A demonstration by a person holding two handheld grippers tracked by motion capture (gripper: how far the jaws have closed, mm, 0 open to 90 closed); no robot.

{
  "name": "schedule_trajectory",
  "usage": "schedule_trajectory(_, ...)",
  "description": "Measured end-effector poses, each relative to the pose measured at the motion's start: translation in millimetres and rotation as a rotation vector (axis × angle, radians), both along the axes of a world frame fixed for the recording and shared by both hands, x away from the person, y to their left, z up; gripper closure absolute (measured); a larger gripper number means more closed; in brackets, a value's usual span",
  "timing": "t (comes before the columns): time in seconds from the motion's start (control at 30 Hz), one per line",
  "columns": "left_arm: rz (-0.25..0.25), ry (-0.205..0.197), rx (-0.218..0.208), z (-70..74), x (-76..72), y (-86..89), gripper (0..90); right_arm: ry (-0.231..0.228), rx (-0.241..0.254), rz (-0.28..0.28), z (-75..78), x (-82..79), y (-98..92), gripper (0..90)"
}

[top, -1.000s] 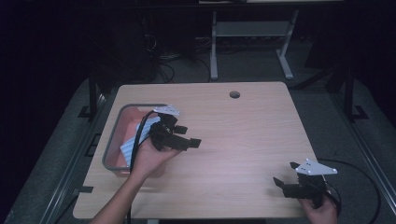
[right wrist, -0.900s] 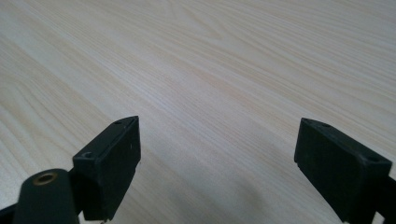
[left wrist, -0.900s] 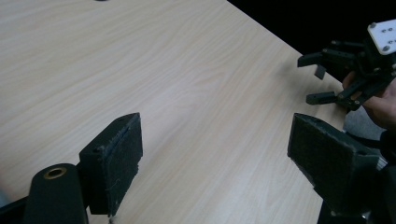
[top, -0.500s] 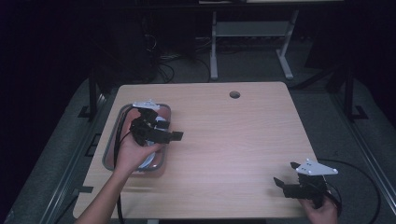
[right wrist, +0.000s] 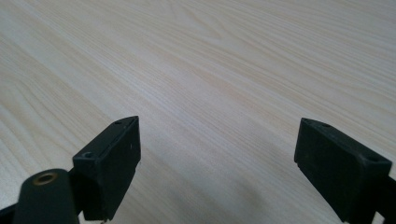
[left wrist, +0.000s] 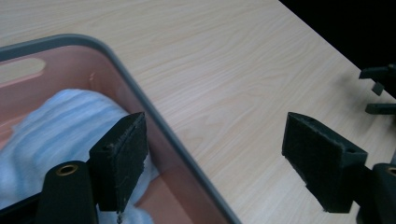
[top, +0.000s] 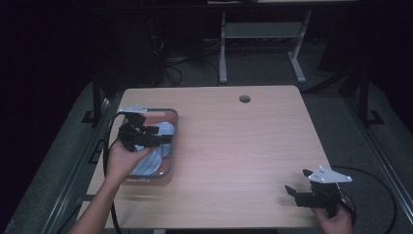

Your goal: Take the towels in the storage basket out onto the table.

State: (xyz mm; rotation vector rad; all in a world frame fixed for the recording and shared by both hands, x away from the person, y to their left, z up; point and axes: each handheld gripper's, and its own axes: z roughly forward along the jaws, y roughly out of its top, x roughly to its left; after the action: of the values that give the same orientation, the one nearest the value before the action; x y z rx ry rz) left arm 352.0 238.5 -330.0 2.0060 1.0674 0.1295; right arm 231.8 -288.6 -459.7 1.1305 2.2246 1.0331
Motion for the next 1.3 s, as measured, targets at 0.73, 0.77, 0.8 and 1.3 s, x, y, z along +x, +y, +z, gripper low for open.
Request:
schedule_trajectory(0.73, 0.124, 0.060, 0.064, -26.5, 9.8, 36.5, 23.5, 0.003, -0.001, 0.004, -0.2, -0.5, -0.2, 14.1)
schedule_trajectory(0.77, 0.127, 0.063, 0.065, -27.6, 10.5, 36.8, 23.5, 0.003, -0.001, 0.004, -0.2, -0.5, -0.2, 14.1)
schedule_trajectory(0.8, 0.130, 0.066, 0.067, -28.8, 11.0, 36.8, 24.0, 0.003, 0.000, 0.004, -0.1, -0.5, -0.2, 14.1)
schedule_trajectory(1.3, 0.166, 0.158, 0.179, -50.9, 23.3, 31.3, 32.5, 0.004, 0.007, 0.005, 0.5, -2.2, -1.2, 14.1)
